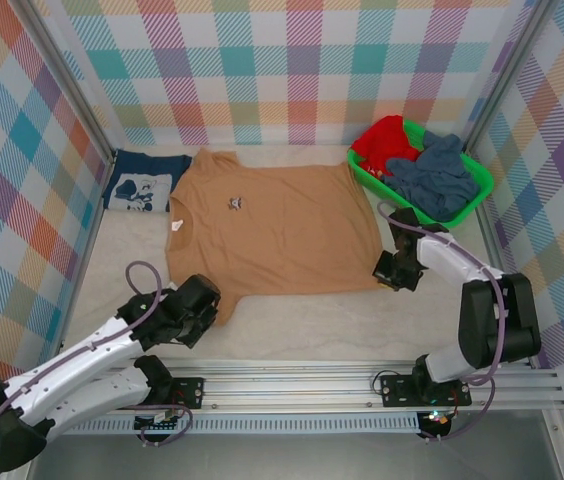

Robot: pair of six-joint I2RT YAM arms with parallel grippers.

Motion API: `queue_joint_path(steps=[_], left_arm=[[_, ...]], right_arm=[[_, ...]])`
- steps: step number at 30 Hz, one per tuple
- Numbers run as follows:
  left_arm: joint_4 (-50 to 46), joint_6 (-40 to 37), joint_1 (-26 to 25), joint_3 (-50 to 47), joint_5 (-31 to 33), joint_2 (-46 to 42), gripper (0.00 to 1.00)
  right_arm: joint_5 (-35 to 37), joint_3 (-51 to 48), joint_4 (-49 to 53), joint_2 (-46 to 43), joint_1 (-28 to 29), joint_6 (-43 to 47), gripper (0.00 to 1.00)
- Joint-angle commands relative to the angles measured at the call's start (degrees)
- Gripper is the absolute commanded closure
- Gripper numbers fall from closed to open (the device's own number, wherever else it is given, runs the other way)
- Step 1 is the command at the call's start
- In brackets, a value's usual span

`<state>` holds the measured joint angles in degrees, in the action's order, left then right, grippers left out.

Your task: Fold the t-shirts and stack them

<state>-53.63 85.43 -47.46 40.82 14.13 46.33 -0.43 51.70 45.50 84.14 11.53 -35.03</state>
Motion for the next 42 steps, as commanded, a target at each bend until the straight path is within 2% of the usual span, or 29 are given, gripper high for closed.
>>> queue_joint_path(steps=[1,4,5,8,11,16,19,23,27,31,34,36,39,42], left_arm=[[-2.1,-7.6,-0.8,11.6,14.7,-1.2,1.00],[-2.8,-14.6,-0.3,19.8,24.5,-0.9,1.00],[-2.4,-16.3,0.4,21.1,25.9,-0.8,1.00],[4.0,-25.6,3.9,24.8,24.3,0.1,1.00],[11.4,-35.1,5.3,31.6,23.8,2.8,1.00],[15.6,-51.2,6.4,49.7,26.5,10.3,1.00],[20.9,-59.1,6.4,57.3,26.8,12.0,1.00],[28.3,-65.9,6.4,64.4,23.8,12.2,1.00],[35.2,-70.8,6.4,70.2,17.6,13.2,1.00],[33.9,-75.4,6.5,82.3,15.8,20.0,1.00],[30.8,-80.0,6.6,91.1,18.4,28.9,1.00],[27.5,-79.5,9.8,97.0,18.7,35.6,1.00],[18.7,-68.2,22.5,103.7,12.8,46.3,1.00],[17.2,-58.9,32.3,103.4,5.1,54.3,1.00]], right_arm=[[0.9,5.2,1.7,-6.0,2.0,2.2,1.00],[1.2,10.6,-0.3,-11.2,2.8,3.4,1.00],[1.2,12.3,-0.8,-12.1,2.8,3.5,1.00],[-1.9,17.9,-4.9,-13.7,2.8,3.8,1.00],[-3.4,23.4,-9.2,-15.1,2.8,3.4,1.00],[-4.8,33.0,-14.6,-16.3,2.8,5.2,1.00],[-4.9,36.7,-18.2,-18.8,2.8,6.6,1.00],[-4.5,39.5,-22.4,-23.2,2.8,8.1,1.00],[-3.2,40.8,-25.2,-27.3,2.8,8.9,1.00],[-3.4,43.3,-25.8,-27.1,2.8,8.8,1.00],[-4.0,45.8,-25.5,-23.1,2.8,8.6,1.00],[-3.8,47.5,-25.5,-19.0,2.7,8.7,1.00],[-3.9,49.5,-27.0,-11.7,2.6,8.8,1.00],[-4.1,52.8,-27.6,-2.8,2.3,7.4,1.00]])
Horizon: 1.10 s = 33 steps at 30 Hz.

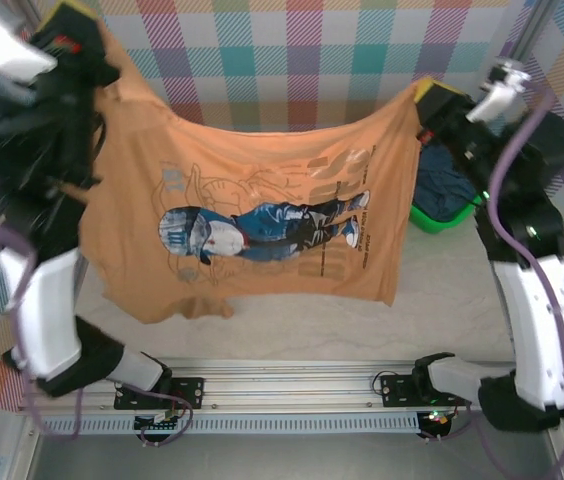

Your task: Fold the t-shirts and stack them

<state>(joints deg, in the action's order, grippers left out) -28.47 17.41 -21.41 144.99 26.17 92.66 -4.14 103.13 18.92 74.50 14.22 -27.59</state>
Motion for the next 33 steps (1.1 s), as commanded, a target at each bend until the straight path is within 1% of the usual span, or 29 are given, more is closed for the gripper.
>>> queue_joint_path(steps=[1,3,5,6,7,8,9,10,11,12,13,14,16,18,20,22,23,25,26,29,30,31,33], left_arm=[[-7.4,11.2,8.3,-0.8,-9.7,11.0,1.00],[-5.3,13.5,11.4,0.5,-14.1,17.3,1.00],[-5.4,14.5,13.5,6.9,-17.7,26.2,1.00],[-6.3,14.9,14.3,10.8,-18.4,30.6,1.00],[-6.8,15.4,15.3,15.0,-19.9,35.6,1.00],[-7.1,16.4,16.4,18.6,-21.4,40.1,0.88],[-7.6,17.6,17.3,20.4,-22.1,43.2,0.63],[-7.6,19.2,18.3,21.0,-23.8,45.8,0.42],[-8.4,20.1,19.0,21.0,-25.1,47.3,0.26],[-9.8,19.9,19.1,21.0,-25.4,47.8,0.20],[-11.8,19.2,18.9,20.9,-25.5,47.6,0.18],[-14.1,18.6,18.4,20.5,-25.4,46.8,0.18],[-19.0,18.1,17.2,18.5,-24.3,44.2,0.20],[-23.5,18.6,16.4,12.5,-24.3,39.9,0.25],[-24.6,19.5,15.0,0.2,-23.6,32.8,0.31],[-21.0,20.0,14.3,-15.3,-24.6,24.8,0.34],[-19.7,21.2,14.1,-22.4,-24.5,21.0,0.38],[-18.5,24.3,14.6,-33.1,-26.5,15.7,0.45],[-19.0,25.8,14.7,-37.7,-27.2,13.6,0.50],[-16.9,27.2,14.7,-50.6,-29.9,8.5,0.57],[-15.5,28.4,14.7,-55.4,-31.0,6.9,0.63],[-13.4,29.2,14.7,-60.0,-32.6,5.1,0.67],[-10.2,32.0,14.6,-67.2,-35.3,2.8,0.72]], right_arm=[[-0.5,2.7,-0.8,10.4,-0.5,-0.7,1.00],[-1.0,7.0,1.8,17.9,-0.6,-2.2,1.00],[-2.1,12.3,4.2,26.4,-0.8,-3.9,1.00],[-3.4,15.9,5.7,31.1,-1.1,-4.7,1.00],[-5.9,22.7,10.0,37.6,-1.6,-5.8,0.93],[-8.0,32.7,17.3,45.0,-2.1,-6.5,0.72],[-9.6,42.3,23.6,52.0,-2.3,-6.5,0.55],[-9.6,53.9,31.3,59.0,-2.2,-6.4,0.41],[-8.9,64.6,37.7,65.4,-2.2,-6.6,0.31],[-8.4,71.5,41.5,69.3,-2.2,-6.8,0.25],[-8.0,76.2,44.5,71.7,-2.2,-6.5,0.22],[-7.7,76.7,46.5,72.0,-2.1,-5.9,0.21],[-6.5,71.4,48.7,69.1,-1.5,-4.1,0.22],[-5.4,61.5,47.9,63.6,-0.3,-2.1,0.24],[-4.7,44.3,41.1,54.7,1.3,-0.7,0.25],[-5.4,22.4,28.3,43.9,1.6,-3.2,0.26],[-5.5,12.8,22.8,38.7,1.4,-5.0,0.28],[-5.5,0.8,17.1,32.2,1.2,-6.8,0.32],[-6.0,-4.0,15.6,29.7,1.3,-7.2,0.33],[-7.0,-16.1,11.8,24.2,1.2,-8.0,0.39],[-6.9,-19.9,10.6,22.5,1.2,-8.2,0.42],[-6.9,-23.8,9.1,21.2,1.2,-8.6,0.47],[-6.9,-28.9,7.9,19.9,1.1,-9.0,0.54]])
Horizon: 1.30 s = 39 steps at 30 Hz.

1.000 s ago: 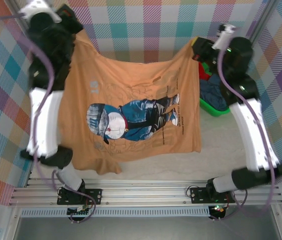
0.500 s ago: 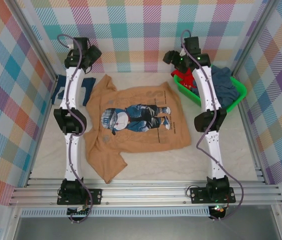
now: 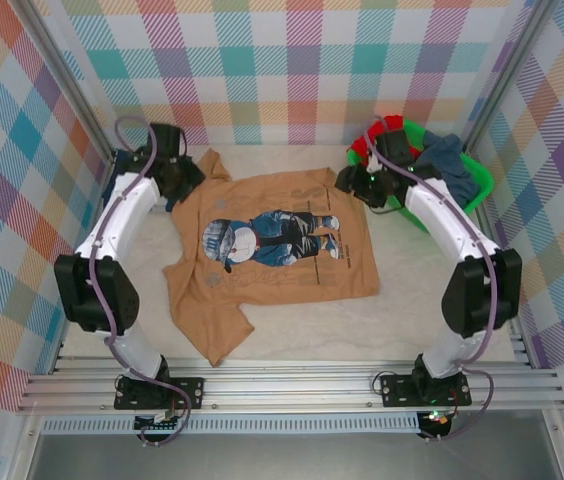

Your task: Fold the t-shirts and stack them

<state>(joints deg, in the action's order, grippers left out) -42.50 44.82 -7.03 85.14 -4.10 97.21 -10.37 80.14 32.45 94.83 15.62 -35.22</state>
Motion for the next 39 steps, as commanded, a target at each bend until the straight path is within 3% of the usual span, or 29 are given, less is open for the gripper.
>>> queue_joint_path(steps=[1,4,7,11,13,17,22,26,32,39], left_arm=[[5.3,6.0,0.2,-11.2,-6.3,-2.6,0.72],[2.1,6.0,0.4,-17.3,-3.9,-5.2,0.72],[-7.5,4.9,1.2,-20.1,4.2,-9.1,0.56],[-13.4,7.1,0.7,-27.1,6.0,-17.6,0.56],[-15.4,9.3,-2.0,-31.1,4.6,-22.4,0.57],[-21.1,15.1,-8.8,-36.7,4.4,-28.5,0.58],[-9.9,20.8,-11.8,-46.8,1.5,-30.4,0.48],[-3.8,20.0,-11.8,-46.4,4.1,-25.6,0.51],[-2.4,18.6,-11.9,-47.3,5.4,-21.1,0.65],[-9.0,18.9,-12.0,-46.6,6.9,-29.0,0.66]], right_arm=[[-0.9,-7.9,-5.8,-0.6,-0.4,-1.6,0.57],[-2.3,-13.6,-7.3,-1.6,-0.5,-2.2,0.61],[1.6,-17.0,-1.9,-3.3,-0.8,-3.7,0.59],[6.0,-22.0,4.4,-7.8,-2.4,-5.2,0.55],[6.6,-23.7,7.7,-9.3,-3.5,-5.4,0.48],[3.6,-26.4,8.9,-9.7,-5.0,-5.0,0.46],[0.4,-29.4,5.7,-7.1,-5.1,-4.9,0.46],[1.0,-29.6,5.9,-4.7,-6.3,-4.2,0.46],[0.7,-31.3,7.1,-5.0,-6.7,-4.9,0.56],[1.0,-33.4,9.0,-8.8,-6.7,-7.1,0.55]])
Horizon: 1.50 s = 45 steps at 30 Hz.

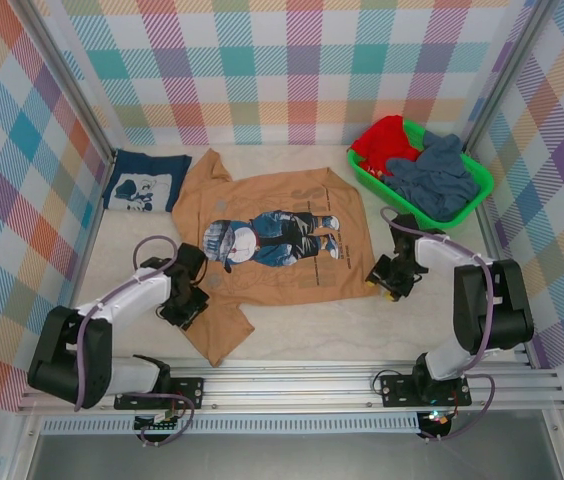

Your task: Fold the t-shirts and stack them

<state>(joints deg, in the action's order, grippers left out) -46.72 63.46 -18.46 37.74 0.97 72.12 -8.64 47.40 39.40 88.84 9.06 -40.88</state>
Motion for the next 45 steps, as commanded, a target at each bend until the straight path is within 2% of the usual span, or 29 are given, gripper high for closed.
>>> queue_joint_path(steps=[1,5,7,9,10,12,18,23,30,33,38,42,45], left_arm=[[-5.0,0.3,-0.5,0.4,1.0,-4.9,0.65],[0.1,0.9,-1.0,-3.2,-4.1,-2.6,0.65],[3.9,0.8,-1.5,-3.6,-4.8,0.5,0.66],[6.5,0.9,-1.9,-3.1,-3.8,2.7,0.71],[7.3,0.8,-1.8,-2.6,-3.0,3.7,0.77],[7.3,0.3,-1.8,-1.0,-0.5,4.5,0.99],[3.7,-3.3,-1.7,6.1,5.4,1.0,1.00],[-3.5,-6.5,-1.6,19.7,10.5,-1.5,1.00],[-3.8,-12.4,-1.1,40.3,18.0,-1.0,1.00],[-0.7,-15.1,-1.1,46.2,21.1,-2.9,1.00],[7.8,-20.5,-1.1,51.7,23.7,-8.5,1.00],[13.9,-24.8,-1.1,56.7,22.7,-10.5,1.00],[15.0,-27.1,-1.1,64.0,20.9,-8.4,1.00]], right_arm=[[-1.4,-1.2,1.3,-2.9,-0.2,-1.5,0.57],[-3.6,-2.0,-3.7,0.3,-0.2,-2.0,0.69],[-4.2,-1.3,-5.3,2.1,-0.1,-2.1,0.78],[-4.3,0.2,-5.5,3.0,-0.1,-1.5,0.87],[-3.9,1.0,-5.2,3.0,0.0,-1.0,0.92],[-2.8,2.2,-4.7,2.2,0.1,0.0,1.00],[-0.7,10.5,-0.3,-0.6,0.6,4.2,1.00],[0.7,22.7,3.9,-1.0,1.6,5.6,1.00],[2.1,42.5,4.8,-0.3,2.7,6.9,1.00],[0.8,46.0,1.1,-2.9,3.1,7.1,1.00],[-1.0,46.0,-6.3,-11.2,3.9,7.9,1.00],[-1.6,46.9,-10.5,-16.7,3.9,8.5,1.00],[-1.5,49.6,-11.8,-18.2,3.9,8.4,1.00]])
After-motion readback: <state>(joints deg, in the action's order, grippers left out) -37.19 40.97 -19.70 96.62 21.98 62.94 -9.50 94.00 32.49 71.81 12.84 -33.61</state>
